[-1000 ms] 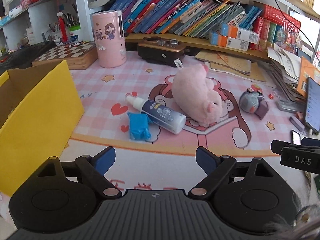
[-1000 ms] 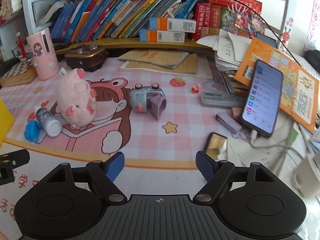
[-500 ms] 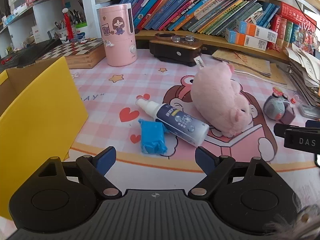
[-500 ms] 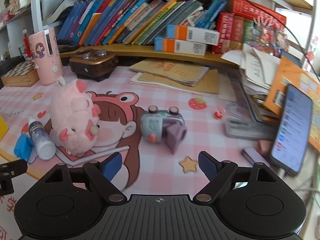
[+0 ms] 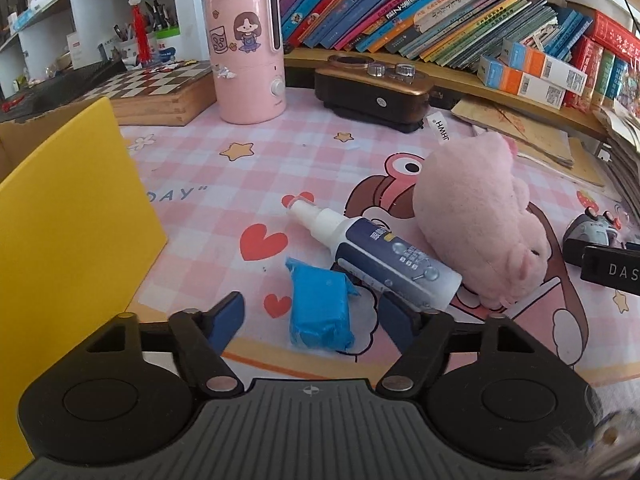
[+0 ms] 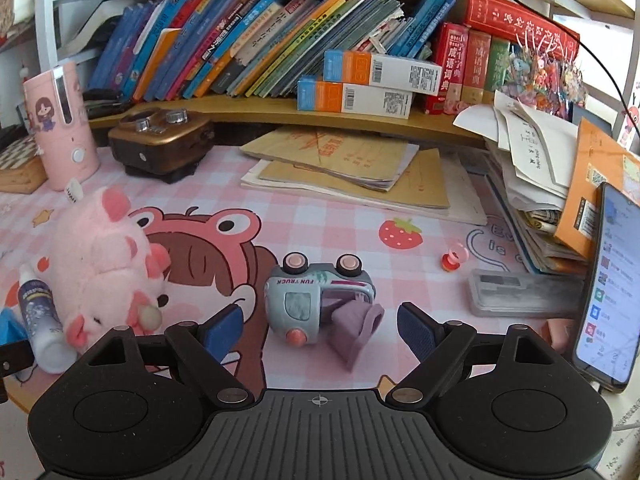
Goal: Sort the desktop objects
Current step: 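Close the left tool on the blue block while the right tool grasps the grey toy truck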
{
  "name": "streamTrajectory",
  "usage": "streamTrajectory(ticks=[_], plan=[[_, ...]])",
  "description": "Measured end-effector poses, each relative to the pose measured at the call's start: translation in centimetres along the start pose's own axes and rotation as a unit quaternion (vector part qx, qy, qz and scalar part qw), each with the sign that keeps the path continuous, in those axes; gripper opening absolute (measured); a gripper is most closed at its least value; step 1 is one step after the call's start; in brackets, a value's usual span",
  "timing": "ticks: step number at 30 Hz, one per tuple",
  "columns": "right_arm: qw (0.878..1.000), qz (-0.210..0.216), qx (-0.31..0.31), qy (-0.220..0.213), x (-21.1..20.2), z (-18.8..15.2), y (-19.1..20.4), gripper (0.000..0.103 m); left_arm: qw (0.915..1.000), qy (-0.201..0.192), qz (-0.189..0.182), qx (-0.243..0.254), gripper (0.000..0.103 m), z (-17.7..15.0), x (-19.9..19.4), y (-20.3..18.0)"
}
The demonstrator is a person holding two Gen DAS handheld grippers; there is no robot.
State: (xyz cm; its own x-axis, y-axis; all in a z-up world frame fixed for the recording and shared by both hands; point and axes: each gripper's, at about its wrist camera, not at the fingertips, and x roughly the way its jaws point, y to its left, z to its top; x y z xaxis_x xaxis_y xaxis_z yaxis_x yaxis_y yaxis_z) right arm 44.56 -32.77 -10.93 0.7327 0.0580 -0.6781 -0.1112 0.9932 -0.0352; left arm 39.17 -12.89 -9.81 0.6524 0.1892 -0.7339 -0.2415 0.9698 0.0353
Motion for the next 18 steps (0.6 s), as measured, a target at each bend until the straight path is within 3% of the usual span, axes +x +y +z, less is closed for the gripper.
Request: streamTrajectory(ticks=[1,4,5,6,11,12,13,15,18], plan=[[1.000,-0.001,0.000,0.001,0.1,0.0,0.0,0.087,1.0000,0.002,-0.003,0.001,0.064,0.0,0.1,0.0],[1.000,0.000,0.001,0.005,0.6,0.1,0.1,0.086,0.9999,0.002,-0.014,0.006,0.044,-0.1,0.3,-0.1],[1.000,0.001,0.002,0.004,0.7,0.1,0.1,0.086,0.9998,0.001,-0.020,0.005,0.031,-0.1,0.3,0.0],[1.000,0.002,0.002,0.002,0.7,0.2,0.2,0.086,0.9998,0.001,-0.021,0.005,0.028,-0.1,0.2,0.0],[1.000,-0.005,0.003,0.002,1.5,0.3,0.3,0.086,0.9991,0.002,-0.039,-0.014,0.026,0.0,-1.4,1.0],[1.000,-0.006,0.004,0.005,1.7,0.3,0.2,0.082,0.9988,0.000,-0.046,-0.019,0.026,0.0,-1.9,1.2],[1.000,-0.005,0.005,0.008,1.9,0.2,0.2,0.070,0.9984,-0.003,-0.051,-0.022,0.026,0.0,-2.4,1.3],[1.000,-0.001,0.010,0.010,1.7,0.2,0.0,0.062,0.9977,-0.010,-0.061,-0.026,0.026,-0.2,-3.6,1.5],[1.000,0.011,0.003,0.011,0.8,0.2,-0.1,0.062,0.9964,-0.019,-0.076,-0.032,0.026,-0.6,-5.0,1.6]])
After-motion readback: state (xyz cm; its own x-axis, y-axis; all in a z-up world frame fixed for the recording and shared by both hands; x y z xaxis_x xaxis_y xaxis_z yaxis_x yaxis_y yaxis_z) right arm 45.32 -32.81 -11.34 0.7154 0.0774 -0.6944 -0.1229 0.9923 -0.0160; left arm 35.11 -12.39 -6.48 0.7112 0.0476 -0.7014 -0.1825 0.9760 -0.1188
